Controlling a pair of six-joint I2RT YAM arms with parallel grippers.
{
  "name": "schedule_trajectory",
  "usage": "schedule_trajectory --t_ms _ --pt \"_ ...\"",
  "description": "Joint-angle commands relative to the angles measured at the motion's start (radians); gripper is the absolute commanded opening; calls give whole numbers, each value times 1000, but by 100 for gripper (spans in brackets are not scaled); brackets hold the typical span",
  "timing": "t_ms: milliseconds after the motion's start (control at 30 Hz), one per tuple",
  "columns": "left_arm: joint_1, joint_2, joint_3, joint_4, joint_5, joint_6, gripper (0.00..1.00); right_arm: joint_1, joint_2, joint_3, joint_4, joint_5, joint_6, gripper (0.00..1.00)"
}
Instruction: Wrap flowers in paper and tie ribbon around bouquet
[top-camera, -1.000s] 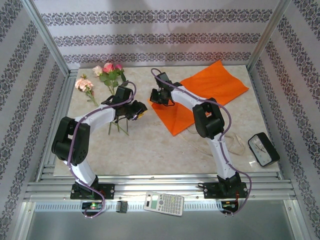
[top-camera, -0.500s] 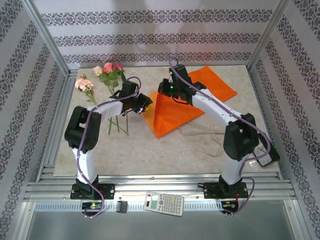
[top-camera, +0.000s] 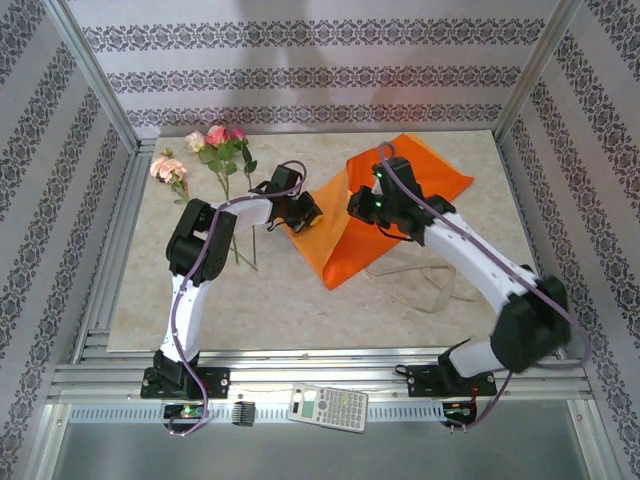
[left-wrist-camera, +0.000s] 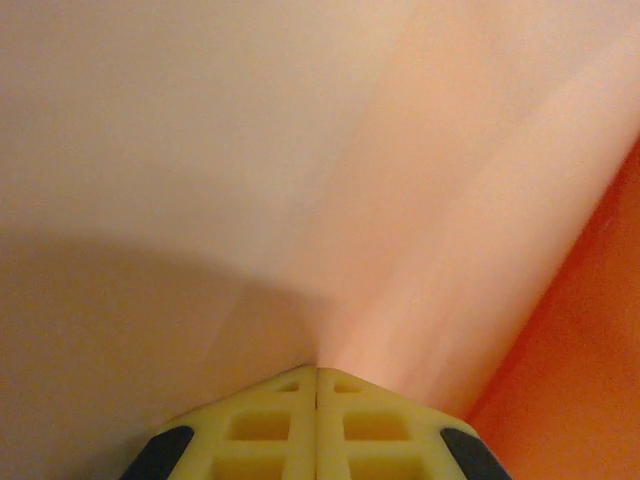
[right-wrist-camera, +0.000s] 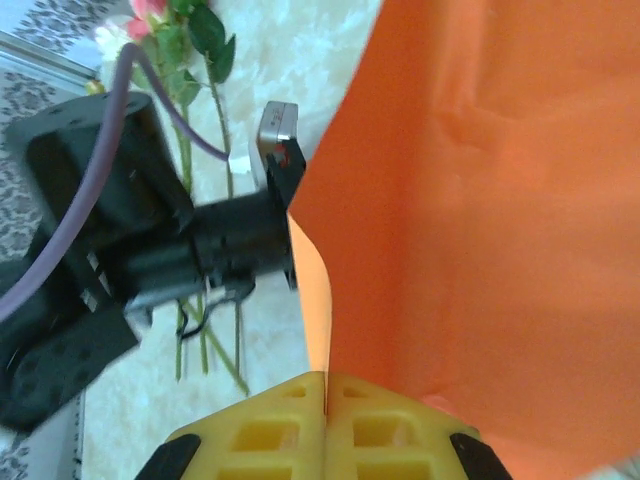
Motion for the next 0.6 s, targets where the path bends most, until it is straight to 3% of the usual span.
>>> schedule_trajectory --t_ms 0,233,400,567 --pt "47 45 29 -101 -72 25 5 -6 -158 -119 -192 63 14 0" --pt "94 74 76 -130 -76 54 5 -14 -463 -425 -452 133 125 0" --pt "119 85 133 -200 -103 98 4 -29 -480 -552 -610 155 239 0" --pt "142 91 158 -217 -95 113 4 -26 -442 -585 -550 110 265 0"
